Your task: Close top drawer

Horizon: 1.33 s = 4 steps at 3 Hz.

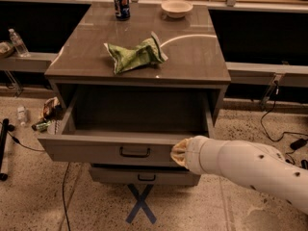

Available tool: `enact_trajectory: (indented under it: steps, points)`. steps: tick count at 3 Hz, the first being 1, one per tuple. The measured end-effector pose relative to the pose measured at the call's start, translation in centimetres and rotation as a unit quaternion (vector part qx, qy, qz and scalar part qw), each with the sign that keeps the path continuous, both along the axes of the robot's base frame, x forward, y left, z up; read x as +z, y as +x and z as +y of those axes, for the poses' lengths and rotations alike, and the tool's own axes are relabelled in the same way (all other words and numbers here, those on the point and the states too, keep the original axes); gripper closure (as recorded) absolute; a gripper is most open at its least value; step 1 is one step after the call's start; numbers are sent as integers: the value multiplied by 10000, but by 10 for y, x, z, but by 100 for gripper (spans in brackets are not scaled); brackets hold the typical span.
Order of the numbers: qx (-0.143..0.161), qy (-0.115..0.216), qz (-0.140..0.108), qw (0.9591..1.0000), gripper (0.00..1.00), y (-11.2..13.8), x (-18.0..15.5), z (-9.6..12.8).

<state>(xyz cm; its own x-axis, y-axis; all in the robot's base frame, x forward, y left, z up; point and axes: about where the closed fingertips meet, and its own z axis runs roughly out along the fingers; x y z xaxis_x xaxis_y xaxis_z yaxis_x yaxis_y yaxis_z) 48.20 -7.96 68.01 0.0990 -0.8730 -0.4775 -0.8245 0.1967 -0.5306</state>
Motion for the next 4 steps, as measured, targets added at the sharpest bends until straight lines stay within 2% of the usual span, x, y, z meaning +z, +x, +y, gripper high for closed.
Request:
enact_trajectory:
  steps: [1, 2, 3, 4]
  points:
    - [47, 40, -189, 9998, 100, 17, 4, 9]
    - [103, 72, -444, 9989, 100, 47, 8, 18]
    - [149, 111, -614, 9979, 100, 71, 12, 23]
    - [209, 152, -804, 9964, 100, 105, 15, 27]
